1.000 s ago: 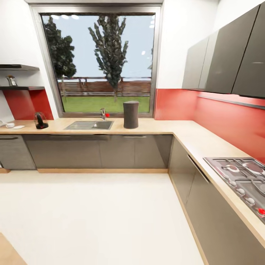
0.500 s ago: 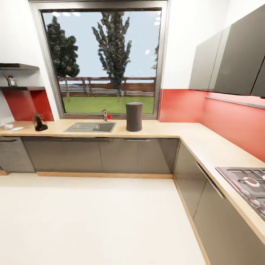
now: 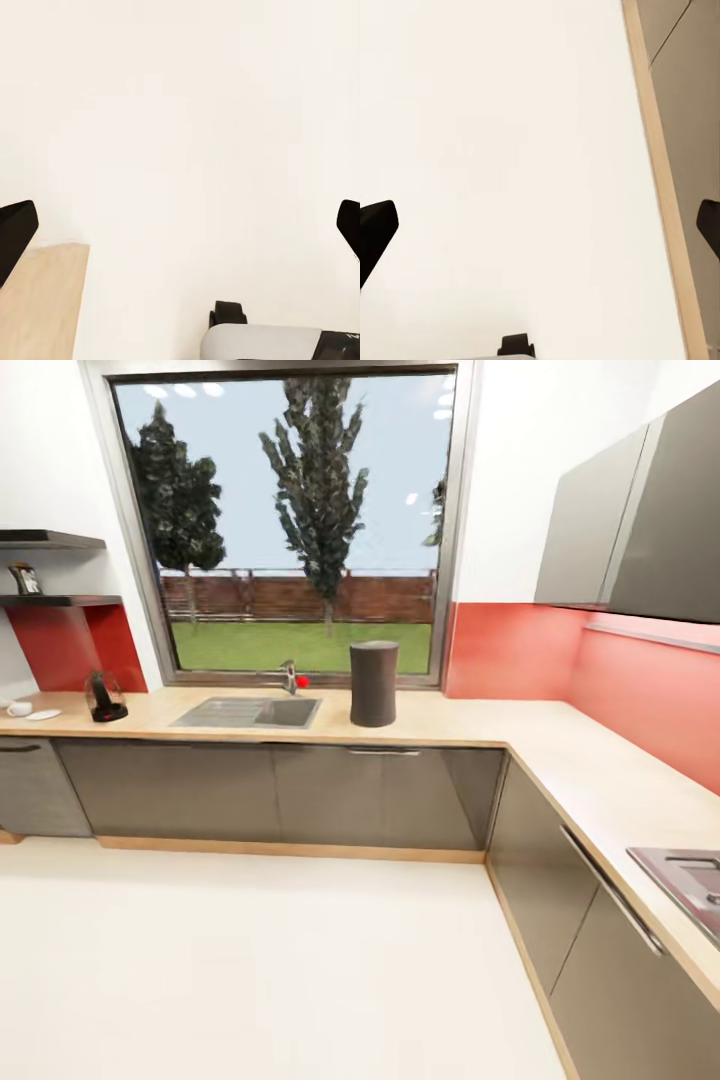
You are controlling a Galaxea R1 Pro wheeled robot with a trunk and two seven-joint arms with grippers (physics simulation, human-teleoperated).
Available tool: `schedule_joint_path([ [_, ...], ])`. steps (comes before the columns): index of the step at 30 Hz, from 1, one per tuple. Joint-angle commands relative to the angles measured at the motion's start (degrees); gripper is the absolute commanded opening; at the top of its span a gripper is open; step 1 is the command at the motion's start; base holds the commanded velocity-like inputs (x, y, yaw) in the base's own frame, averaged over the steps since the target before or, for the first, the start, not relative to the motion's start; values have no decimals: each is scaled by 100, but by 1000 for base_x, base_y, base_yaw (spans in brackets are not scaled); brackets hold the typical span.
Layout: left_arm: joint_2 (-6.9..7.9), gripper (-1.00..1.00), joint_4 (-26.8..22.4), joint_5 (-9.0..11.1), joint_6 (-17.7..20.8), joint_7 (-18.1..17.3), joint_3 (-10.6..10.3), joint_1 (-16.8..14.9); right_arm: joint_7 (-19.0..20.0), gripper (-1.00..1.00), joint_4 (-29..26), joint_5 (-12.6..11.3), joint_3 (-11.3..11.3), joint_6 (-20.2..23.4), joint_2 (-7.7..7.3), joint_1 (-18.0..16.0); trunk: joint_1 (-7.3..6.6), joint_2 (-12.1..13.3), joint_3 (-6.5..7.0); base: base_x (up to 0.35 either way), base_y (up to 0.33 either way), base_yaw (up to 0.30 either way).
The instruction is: Set up a coffee station on the kitchen countertop: keep the coffee maker on the countertop, move the bottle of coffee from the kitchen shelf to the counter next to the coffee maker, place a paper coffee filter on top of the coffee maker, put the saucer next to the coffee maker with the coffee cup on the saucer, and place the electric kettle next to the coffee maker.
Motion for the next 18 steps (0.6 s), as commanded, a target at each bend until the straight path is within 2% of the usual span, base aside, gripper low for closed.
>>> schedule_joint_path([
  [1,-6,100,6,8,-19,-1,21,-3,-3,100,5,1,-5,-19,1,-3,5,-5,-5,338,0,0],
  [18,-2,100,9,5,-19,-3,21,-3,-4,100,14,7,-5,-16,1,-3,5,-5,-5,338,0,0],
])
